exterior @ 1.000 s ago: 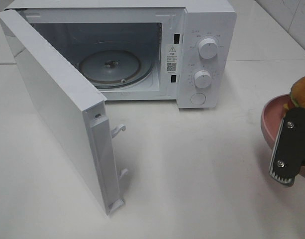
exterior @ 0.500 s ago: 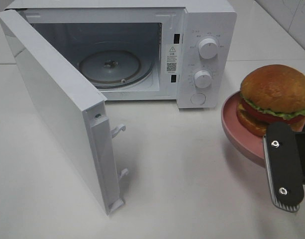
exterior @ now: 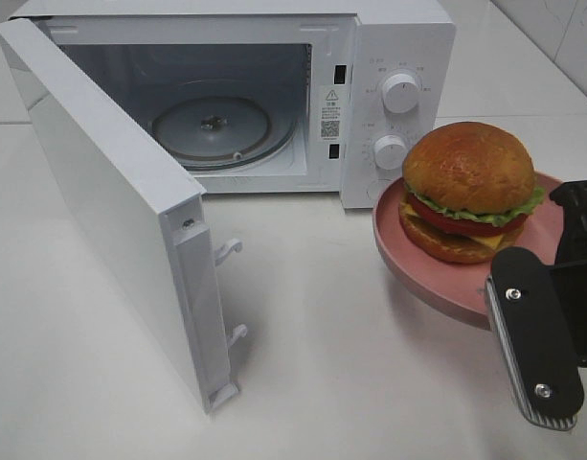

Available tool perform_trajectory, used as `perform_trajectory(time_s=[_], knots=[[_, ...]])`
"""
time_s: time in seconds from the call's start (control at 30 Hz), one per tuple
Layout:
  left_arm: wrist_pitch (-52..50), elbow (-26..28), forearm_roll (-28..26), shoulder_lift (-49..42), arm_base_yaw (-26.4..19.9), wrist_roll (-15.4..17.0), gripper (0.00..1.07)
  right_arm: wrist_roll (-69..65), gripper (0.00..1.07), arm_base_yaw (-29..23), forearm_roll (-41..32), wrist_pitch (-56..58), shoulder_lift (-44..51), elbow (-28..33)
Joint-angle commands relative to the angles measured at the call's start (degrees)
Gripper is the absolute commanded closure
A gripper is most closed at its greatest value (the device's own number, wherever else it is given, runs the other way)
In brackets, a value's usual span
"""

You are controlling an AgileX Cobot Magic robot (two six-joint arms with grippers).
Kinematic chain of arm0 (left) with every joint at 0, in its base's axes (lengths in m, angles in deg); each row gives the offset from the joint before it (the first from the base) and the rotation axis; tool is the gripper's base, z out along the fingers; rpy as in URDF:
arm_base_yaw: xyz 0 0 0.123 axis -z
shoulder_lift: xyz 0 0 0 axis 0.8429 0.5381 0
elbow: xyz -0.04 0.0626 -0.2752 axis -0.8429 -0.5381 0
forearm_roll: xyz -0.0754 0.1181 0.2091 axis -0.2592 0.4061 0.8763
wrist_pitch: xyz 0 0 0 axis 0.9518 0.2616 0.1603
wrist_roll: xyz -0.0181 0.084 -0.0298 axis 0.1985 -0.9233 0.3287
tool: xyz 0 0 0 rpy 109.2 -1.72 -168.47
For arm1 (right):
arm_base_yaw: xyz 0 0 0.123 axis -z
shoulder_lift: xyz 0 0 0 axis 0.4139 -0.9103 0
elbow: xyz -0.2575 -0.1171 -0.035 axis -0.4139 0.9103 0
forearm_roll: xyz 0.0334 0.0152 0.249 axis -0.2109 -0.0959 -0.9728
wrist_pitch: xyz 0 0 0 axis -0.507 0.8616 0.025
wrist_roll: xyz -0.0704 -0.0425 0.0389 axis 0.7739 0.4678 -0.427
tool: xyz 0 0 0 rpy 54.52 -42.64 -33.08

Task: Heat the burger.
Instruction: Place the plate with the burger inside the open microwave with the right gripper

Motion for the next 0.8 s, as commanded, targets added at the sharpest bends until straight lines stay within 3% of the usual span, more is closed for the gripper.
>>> perform_trajectory(time_s=[0.03, 0.43, 0.8], knots=[[0.17, -0.17, 0.0, -0.34, 0.06, 0.11, 0.08, 4.3, 1.07, -0.4, 0.11, -4.3, 0.74, 0.0], [0.17, -0.17, 0.0, -0.34, 0.06, 0.11, 0.08, 13.87, 1.07, 1.43, -2.12, -11.12, 0.63, -0.06], [0.17, -0.17, 0.0, -0.34, 0.06, 0.11, 0.08, 29.97, 1.07, 6.19, -14.55, -14.95, -4.81, -2.58]])
